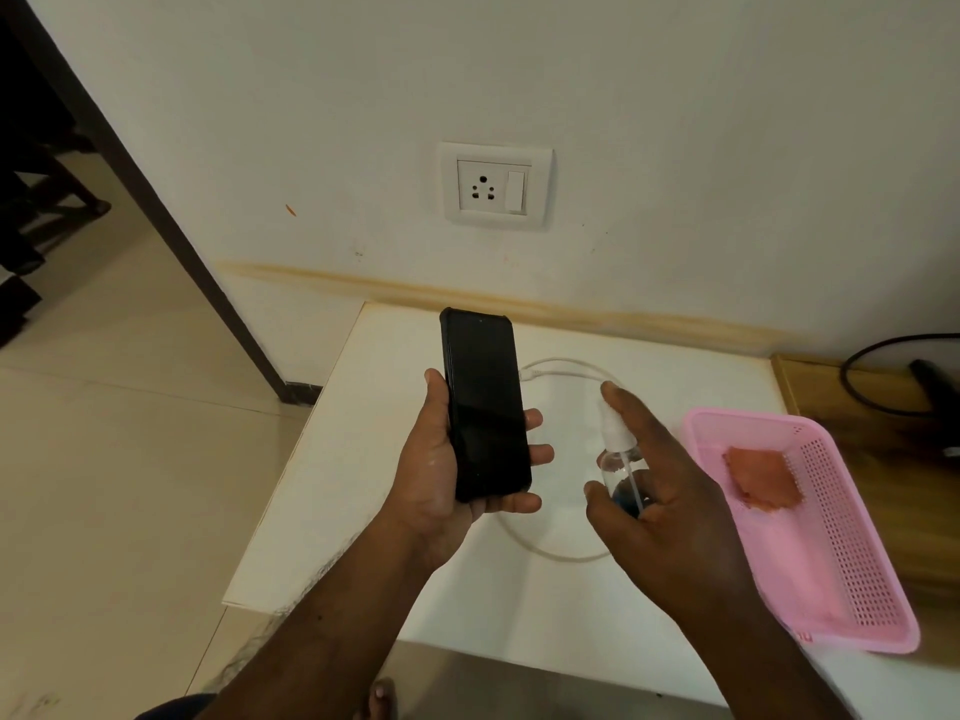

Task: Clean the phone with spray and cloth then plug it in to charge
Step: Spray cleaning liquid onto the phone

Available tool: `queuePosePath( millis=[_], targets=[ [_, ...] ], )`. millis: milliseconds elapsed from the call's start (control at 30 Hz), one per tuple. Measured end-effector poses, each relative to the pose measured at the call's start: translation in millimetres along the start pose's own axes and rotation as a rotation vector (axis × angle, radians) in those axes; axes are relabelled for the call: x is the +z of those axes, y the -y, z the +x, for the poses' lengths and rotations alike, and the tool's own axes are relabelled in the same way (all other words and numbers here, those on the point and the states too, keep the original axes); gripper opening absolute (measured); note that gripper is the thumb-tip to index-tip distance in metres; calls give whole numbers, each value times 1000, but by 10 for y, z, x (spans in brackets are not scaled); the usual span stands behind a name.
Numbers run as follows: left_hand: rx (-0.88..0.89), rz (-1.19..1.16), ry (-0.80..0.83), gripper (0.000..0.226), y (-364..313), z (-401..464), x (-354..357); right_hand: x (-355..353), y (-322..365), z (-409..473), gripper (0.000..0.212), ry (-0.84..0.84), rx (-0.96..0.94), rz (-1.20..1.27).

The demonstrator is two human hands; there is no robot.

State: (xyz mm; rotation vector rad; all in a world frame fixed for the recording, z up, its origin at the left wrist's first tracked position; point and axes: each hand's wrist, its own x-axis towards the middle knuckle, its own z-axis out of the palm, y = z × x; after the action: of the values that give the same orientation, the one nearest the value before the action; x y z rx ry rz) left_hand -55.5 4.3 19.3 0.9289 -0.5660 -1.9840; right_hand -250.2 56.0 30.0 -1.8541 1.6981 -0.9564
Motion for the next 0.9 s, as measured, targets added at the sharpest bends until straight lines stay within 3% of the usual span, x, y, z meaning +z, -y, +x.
queuePosePath(
  millis=[200,333,433,900],
  targets=[
    [-57,-4,26,80,-4,5,1,-107,-27,20,53,-230,53,156],
    [-95,-11,74,79,10,-3,13,-183,-125,65,60,-287,123,102],
    [-126,-20,89,78,25,-4,23,-200,-208,108,68,-276,221,64],
    [-172,18,117,78,94,-5,44,19,-537,143,47,-138,364,17]
  ],
)
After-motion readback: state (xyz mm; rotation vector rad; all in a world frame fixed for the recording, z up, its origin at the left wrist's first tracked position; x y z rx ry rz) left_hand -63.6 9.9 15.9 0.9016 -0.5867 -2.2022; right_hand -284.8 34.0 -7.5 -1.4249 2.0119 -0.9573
